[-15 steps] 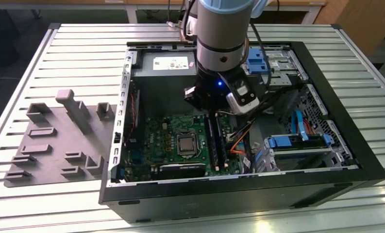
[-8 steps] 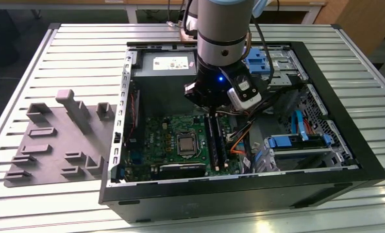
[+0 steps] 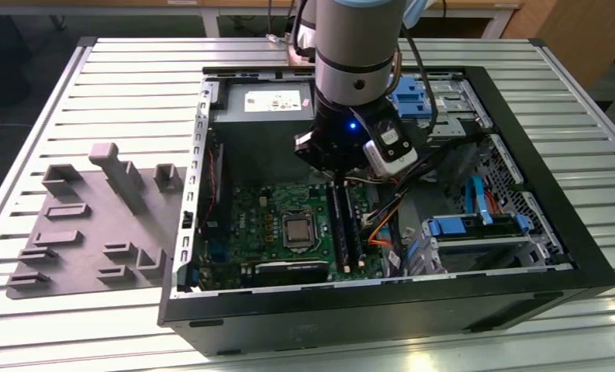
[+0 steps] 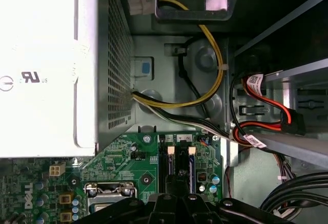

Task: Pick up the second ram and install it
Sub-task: 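Press down the second ram until it locks into place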

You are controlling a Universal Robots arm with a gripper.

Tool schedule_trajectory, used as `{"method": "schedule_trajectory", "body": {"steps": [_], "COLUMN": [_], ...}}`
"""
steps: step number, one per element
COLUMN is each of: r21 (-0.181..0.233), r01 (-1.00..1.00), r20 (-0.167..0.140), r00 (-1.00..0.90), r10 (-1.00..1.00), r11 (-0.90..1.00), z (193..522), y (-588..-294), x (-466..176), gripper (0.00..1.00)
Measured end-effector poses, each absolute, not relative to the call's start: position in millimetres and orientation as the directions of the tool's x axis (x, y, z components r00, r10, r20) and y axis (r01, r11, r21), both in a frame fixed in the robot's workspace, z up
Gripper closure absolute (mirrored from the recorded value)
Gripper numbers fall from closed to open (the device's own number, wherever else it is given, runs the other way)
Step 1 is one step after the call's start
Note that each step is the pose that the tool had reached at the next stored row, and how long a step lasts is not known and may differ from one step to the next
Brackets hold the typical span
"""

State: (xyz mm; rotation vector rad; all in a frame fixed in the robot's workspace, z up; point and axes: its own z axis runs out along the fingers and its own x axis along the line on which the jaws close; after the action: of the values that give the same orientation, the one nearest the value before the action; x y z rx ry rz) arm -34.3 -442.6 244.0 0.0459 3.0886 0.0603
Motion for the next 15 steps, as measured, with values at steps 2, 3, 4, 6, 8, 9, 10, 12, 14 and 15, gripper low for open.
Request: {"method": "schedule_trajectory", "body": {"steps": [2, 3, 4, 6, 8, 9, 10, 12, 14, 15], "r21": [0.040, 0.040, 0.040, 0.040, 0.040, 0.040, 0.040, 0.040, 0.040, 0.040], "r01": [0.029, 0.029, 0.029, 0.029, 0.029, 0.029, 0.029, 0.029, 0.029, 0.029], "r20": [-0.051, -0.051, -0.051, -0.051, -0.051, -0.051, -0.051, -0.051, -0.051, -0.051], "r00": [-0.998, -0.998, -0.998, -0.998, -0.998, -0.998, -0.998, -0.998, -0.998, -0.998], "r10": [0.031, 0.031, 0.031, 0.031, 0.031, 0.031, 0.031, 0.031, 0.031, 0.031], "r11": [0.999, 0.999, 0.999, 0.999, 0.999, 0.999, 0.999, 0.999, 0.999, 0.999], "z": [244.0, 244.0, 244.0, 244.0, 244.0, 244.0, 244.0, 244.0, 244.0, 244.0], "y": [-443.1, -443.4, -443.7, -444.2, -444.5, -444.7, -444.8, -445.2, -445.7, -445.8], "x": [-34.3, -34.3, -34.3, -34.3, -34.3, -34.3, -34.3, -34.3, -34.3, -34.3], "gripper": [0.89, 0.89, 0.89, 0.89, 0.89, 0.89, 0.89, 0.89, 0.89, 0.89]}}
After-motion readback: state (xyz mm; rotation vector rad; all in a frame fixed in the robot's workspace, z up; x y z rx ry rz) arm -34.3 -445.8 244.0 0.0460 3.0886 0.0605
